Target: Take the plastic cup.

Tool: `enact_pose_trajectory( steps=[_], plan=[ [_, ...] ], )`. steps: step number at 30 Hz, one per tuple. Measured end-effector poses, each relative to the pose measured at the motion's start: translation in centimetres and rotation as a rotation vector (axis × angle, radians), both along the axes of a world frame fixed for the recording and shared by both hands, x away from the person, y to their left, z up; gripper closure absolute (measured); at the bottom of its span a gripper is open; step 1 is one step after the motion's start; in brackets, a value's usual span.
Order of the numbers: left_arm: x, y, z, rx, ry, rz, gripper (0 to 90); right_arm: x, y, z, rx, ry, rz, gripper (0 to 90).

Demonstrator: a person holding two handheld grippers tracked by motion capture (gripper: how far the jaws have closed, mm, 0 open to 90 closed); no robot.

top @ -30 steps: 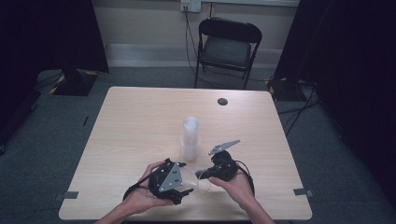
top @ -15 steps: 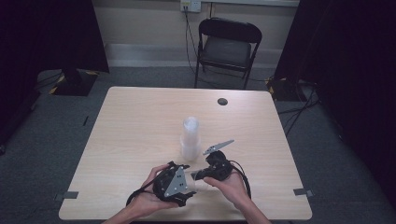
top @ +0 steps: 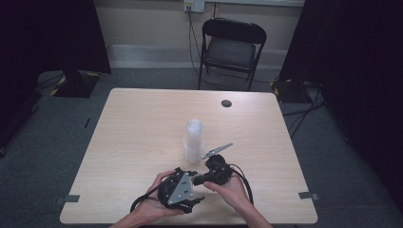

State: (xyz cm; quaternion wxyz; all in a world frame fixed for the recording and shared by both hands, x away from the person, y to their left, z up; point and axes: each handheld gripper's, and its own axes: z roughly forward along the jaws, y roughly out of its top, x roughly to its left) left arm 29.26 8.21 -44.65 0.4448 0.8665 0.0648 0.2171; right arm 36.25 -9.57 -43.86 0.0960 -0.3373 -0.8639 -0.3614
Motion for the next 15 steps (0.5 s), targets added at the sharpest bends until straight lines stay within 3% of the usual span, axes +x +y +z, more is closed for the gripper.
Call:
enact_pose_trajectory(
  steps=[15],
  plan=[
    [-0.19, -0.04, -0.05, 0.004, -0.024, -0.004, 27.3, -0.21, 0.54, -0.19, -0.001, 0.012, -0.005, 89.3]
  ],
)
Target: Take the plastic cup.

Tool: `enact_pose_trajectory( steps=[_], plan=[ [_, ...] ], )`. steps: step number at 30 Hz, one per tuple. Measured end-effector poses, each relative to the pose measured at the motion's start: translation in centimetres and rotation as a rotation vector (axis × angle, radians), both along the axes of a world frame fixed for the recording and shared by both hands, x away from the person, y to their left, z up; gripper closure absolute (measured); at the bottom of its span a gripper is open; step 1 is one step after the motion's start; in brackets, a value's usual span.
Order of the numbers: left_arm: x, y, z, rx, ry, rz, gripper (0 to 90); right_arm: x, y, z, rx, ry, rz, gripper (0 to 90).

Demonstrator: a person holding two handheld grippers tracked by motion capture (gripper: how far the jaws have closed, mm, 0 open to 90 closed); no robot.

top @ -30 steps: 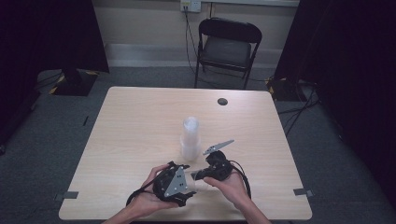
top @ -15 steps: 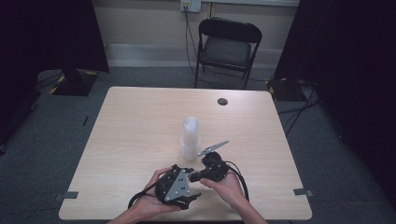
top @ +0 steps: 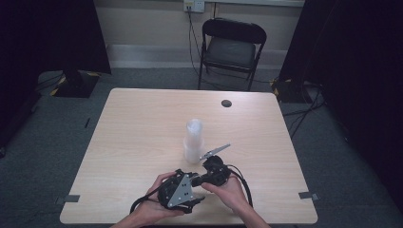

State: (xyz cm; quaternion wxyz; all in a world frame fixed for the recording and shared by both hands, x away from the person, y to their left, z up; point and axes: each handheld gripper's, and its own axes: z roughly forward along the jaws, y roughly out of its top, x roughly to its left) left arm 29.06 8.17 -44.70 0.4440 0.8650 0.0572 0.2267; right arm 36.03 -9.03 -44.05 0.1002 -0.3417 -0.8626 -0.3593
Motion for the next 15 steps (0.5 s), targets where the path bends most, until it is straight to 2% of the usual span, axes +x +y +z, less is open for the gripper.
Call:
enact_pose_trajectory(
  steps=[6, 8, 15],
  plan=[
    [0.14, 0.15, -0.02, -0.017, -0.002, 0.004, 28.0, 0.07, -0.16, 0.07, 0.015, -0.005, 0.004, 85.1],
    [0.24, 0.24, -0.07, -0.018, 0.008, 0.011, 28.1, 0.1, -0.25, 0.13, 0.02, -0.011, -0.001, 83.8],
    [0.73, 0.7, -0.13, -0.069, 0.055, 0.032, 28.2, 0.26, -0.54, 0.33, 0.04, -0.023, -0.019, 77.7]
  ],
)
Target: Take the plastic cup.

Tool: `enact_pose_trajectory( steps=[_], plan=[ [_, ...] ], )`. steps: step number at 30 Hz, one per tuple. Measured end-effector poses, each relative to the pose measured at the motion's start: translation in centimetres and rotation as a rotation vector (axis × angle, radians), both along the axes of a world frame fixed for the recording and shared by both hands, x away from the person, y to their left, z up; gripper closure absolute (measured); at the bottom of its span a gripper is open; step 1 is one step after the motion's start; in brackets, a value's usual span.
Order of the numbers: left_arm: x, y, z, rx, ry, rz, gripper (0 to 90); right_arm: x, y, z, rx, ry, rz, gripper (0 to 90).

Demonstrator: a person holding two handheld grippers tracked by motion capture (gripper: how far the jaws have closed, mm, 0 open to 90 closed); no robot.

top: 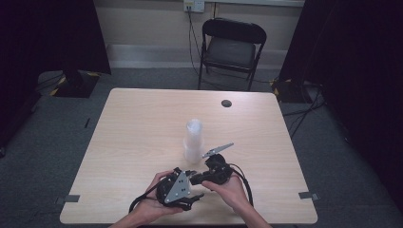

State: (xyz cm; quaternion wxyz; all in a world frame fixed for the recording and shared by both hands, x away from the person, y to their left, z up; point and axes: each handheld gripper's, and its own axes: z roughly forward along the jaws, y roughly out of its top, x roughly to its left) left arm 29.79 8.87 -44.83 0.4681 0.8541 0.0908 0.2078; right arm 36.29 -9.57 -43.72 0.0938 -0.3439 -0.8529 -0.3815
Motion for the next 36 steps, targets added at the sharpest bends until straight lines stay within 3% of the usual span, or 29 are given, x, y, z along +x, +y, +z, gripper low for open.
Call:
enact_pose_trajectory(
  steps=[13, 21, 27, 28, 34, 36],
  plan=[
    [1.0, 1.1, -0.2, -0.062, 0.061, 0.05, 28.4, 0.1, -0.4, 0.5, 0.03, -0.023, -0.034, 71.4],
    [1.3, 1.6, -0.1, -0.073, 0.072, 0.07, 28.5, 0.0, -0.9, 1.1, 0.053, -0.049, -0.045, 70.6],
    [1.5, 1.8, -0.1, -0.116, 0.1, 0.091, 28.5, 0.0, -1.1, 1.6, 0.07, -0.069, -0.049, 70.6],
    [1.6, 2.0, -0.1, -0.1, 0.091, 0.092, 28.5, 0.0, -1.2, 1.6, 0.071, -0.071, -0.051, 70.7],
    [1.8, 2.3, 0.0, -0.102, 0.086, 0.105, 28.6, -0.1, -1.5, 1.8, 0.092, -0.087, -0.056, 71.9],
    [1.8, 2.3, -0.1, -0.12, 0.101, 0.111, 28.6, -0.1, -1.6, 1.9, 0.098, -0.096, -0.057, 72.1]
  ],
)
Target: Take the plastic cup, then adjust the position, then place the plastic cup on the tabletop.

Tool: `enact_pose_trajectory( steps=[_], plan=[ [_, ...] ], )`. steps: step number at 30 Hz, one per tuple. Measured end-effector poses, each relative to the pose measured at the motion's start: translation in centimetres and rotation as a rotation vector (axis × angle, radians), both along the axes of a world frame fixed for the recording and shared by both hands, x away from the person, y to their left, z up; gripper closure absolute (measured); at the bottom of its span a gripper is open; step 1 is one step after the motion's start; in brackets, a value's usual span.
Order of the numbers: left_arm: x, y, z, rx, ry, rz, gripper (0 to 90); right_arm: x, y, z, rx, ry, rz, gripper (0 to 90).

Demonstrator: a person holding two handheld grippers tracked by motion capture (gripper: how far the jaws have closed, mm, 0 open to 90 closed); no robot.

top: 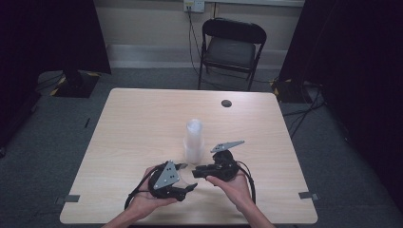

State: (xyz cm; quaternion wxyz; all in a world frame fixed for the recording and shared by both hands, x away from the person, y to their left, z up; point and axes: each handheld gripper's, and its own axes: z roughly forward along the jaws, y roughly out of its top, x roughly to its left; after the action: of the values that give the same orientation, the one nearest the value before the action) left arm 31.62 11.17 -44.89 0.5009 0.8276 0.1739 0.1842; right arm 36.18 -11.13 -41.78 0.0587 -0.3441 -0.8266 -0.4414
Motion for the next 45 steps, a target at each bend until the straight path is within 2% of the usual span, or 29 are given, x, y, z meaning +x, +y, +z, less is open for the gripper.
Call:
enact_pose_trajectory(
  steps=[2, 3, 8, 11, 13, 14, 16, 19, 26, 28, 32, 34, 36, 37, 40, 42, 45],
  plan=[
    [0.1, 0.1, 0.0, -0.003, -0.001, 0.002, 28.6, 0.0, -0.1, 0.2, 0.003, -0.012, -0.003, 72.7],
    [0.1, 0.1, 0.0, -0.02, 0.008, 0.008, 28.6, -0.1, -0.1, 0.2, 0.007, -0.017, -0.006, 73.3],
    [0.3, 0.3, 0.0, -0.027, 0.017, 0.026, 28.6, -0.1, -0.4, 0.6, 0.028, -0.043, -0.007, 75.1],
    [0.5, 0.6, 0.0, -0.058, 0.037, 0.04, 28.7, -0.2, -0.7, 1.1, 0.058, -0.071, -0.019, 75.2],
    [0.6, 0.7, 0.0, -0.059, 0.041, 0.041, 29.2, -0.3, -0.9, 1.3, 0.066, -0.081, -0.025, 75.2],
    [0.7, 0.7, 0.0, -0.091, 0.064, 0.043, 29.5, -0.3, -1.0, 1.3, 0.075, -0.089, -0.026, 75.3],
    [1.0, 0.9, 0.2, -0.111, 0.077, 0.054, 29.5, -0.3, -1.1, 1.4, 0.091, -0.089, -0.015, 75.1],
    [1.2, 1.3, 0.2, -0.122, 0.09, 0.063, 29.5, -0.4, -1.3, 1.5, 0.103, -0.105, -0.021, 74.7],
    [1.6, 1.9, 0.4, -0.165, 0.115, 0.084, 29.5, -0.5, -1.8, 1.9, 0.112, -0.131, -0.042, 74.1],
    [1.7, 2.1, 0.4, -0.18, 0.129, 0.097, 29.5, -0.6, -2.0, 1.9, 0.11, -0.158, -0.058, 72.6],
    [1.9, 2.5, 0.7, -0.209, 0.152, 0.108, 29.6, -0.6, -2.4, 1.8, 0.117, -0.181, -0.068, 72.3],
    [2.0, 2.9, 1.1, -0.235, 0.176, 0.115, 29.5, -0.6, -2.7, 1.7, 0.115, -0.179, -0.079, 71.2],
    [2.0, 3.1, 1.3, -0.24, 0.18, 0.122, 29.6, -0.6, -2.8, 1.7, 0.114, -0.182, -0.082, 70.8],
    [2.1, 3.3, 1.4, -0.243, 0.198, 0.141, 29.5, -0.6, -3.0, 1.7, 0.107, -0.189, -0.091, 69.2],
    [2.4, 3.7, 1.5, -0.251, 0.201, 0.158, 29.5, -0.6, -3.3, 1.7, 0.1, -0.198, -0.102, 69.1],
    [2.5, 4.0, 1.7, -0.275, 0.217, 0.172, 29.5, -0.7, -3.3, 1.6, 0.092, -0.202, -0.107, 68.9],
    [2.5, 4.3, 1.8, -0.289, 0.223, 0.196, 29.5, -0.9, -3.4, 1.4, 0.091, -0.201, -0.108, 68.4]
  ],
)
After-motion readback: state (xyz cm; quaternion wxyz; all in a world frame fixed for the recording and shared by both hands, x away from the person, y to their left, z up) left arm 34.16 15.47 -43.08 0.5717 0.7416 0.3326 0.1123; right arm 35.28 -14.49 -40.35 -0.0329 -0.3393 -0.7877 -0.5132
